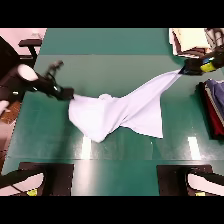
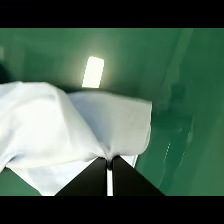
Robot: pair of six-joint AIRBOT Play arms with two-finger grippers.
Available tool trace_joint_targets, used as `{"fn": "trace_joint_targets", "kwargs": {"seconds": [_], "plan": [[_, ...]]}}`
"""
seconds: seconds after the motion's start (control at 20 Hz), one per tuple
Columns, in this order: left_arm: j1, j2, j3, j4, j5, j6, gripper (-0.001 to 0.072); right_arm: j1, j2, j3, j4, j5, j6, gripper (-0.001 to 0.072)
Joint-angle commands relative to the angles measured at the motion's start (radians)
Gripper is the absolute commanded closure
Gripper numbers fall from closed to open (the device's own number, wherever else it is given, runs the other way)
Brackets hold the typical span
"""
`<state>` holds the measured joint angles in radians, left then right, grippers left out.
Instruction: Fold the shirts.
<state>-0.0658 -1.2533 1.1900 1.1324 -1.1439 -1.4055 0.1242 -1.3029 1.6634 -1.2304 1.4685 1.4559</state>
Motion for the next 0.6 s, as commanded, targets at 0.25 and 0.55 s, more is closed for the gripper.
{"fn": "trace_joint_targets", "kwargs": {"seconds": [0.25,0.55], "plan": [[0.052,0.445,0.538,0.02,0.1,-0.002,0.0685,-0.113,0.199,0.396,0.0,-0.011,-0.025,0.0697],[0.052,0.529,0.772,0.021,0.202,-0.011,0.0685,-0.246,0.369,0.359,0.003,-0.086,-0.025,0.0698]]}}
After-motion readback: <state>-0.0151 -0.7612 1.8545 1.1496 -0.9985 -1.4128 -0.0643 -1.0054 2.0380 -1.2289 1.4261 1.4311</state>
